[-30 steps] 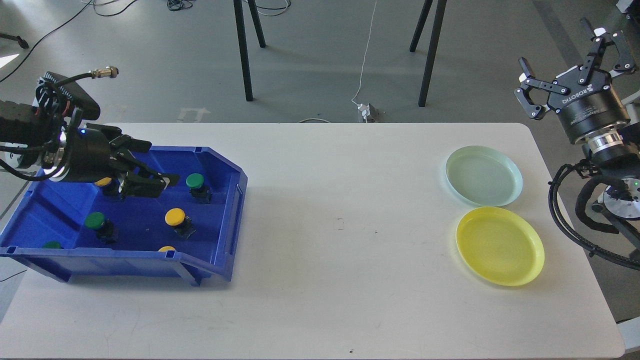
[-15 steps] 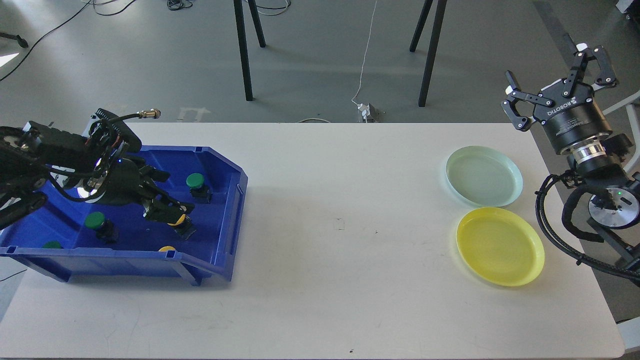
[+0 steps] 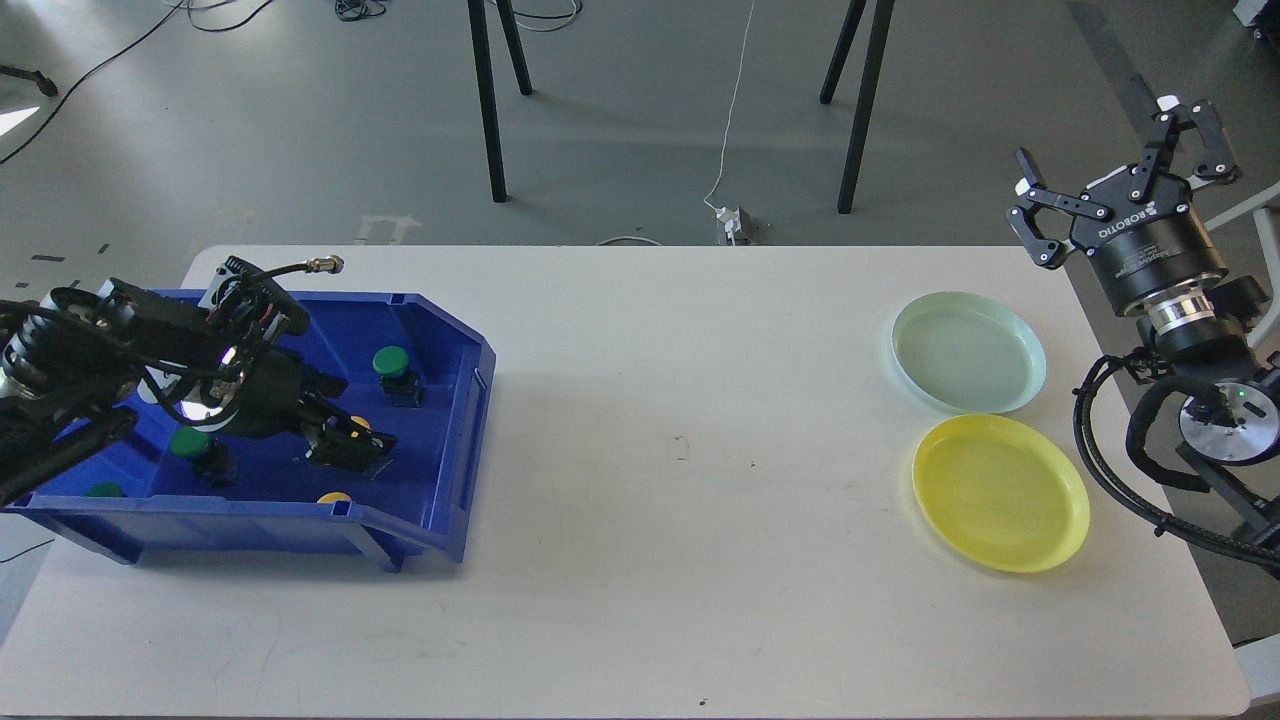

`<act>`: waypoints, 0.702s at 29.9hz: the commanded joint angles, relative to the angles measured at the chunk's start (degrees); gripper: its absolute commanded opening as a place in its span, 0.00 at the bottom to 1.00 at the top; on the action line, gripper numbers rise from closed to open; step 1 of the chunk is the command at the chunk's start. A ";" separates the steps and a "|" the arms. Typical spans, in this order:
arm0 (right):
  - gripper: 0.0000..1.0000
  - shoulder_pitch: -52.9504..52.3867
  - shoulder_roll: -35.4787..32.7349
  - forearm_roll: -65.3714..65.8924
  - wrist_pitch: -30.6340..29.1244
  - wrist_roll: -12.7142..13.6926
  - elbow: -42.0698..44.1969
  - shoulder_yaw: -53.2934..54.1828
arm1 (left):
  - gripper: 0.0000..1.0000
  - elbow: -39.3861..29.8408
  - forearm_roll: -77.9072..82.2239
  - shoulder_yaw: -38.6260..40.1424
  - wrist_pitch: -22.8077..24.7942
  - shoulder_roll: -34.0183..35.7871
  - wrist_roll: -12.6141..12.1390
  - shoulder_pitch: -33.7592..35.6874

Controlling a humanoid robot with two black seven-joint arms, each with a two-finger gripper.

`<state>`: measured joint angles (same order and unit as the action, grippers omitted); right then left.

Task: Pass button and place on color plate
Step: 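Lower the left gripper into the bin and grasp the yellow button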

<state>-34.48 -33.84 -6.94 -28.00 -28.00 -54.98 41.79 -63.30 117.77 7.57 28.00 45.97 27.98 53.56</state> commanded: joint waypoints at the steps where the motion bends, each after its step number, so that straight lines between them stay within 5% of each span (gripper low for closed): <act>1: 0.99 0.47 0.00 0.00 0.00 0.00 0.05 0.13 | 0.98 3.53 0.00 -0.01 0.00 -2.11 0.02 -0.82; 15: 0.99 2.14 -0.18 0.00 0.00 0.00 0.05 0.74 | 0.96 9.87 0.09 -0.01 0.00 -5.71 0.02 -2.23; 21: 0.99 2.67 -0.09 0.00 0.00 0.00 0.05 0.74 | 0.84 10.13 0.09 -0.01 0.00 -6.07 0.02 -2.23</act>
<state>-32.10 -34.01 -6.94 -28.00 -28.00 -54.90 42.54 -53.37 117.86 7.55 28.00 40.04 28.01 51.33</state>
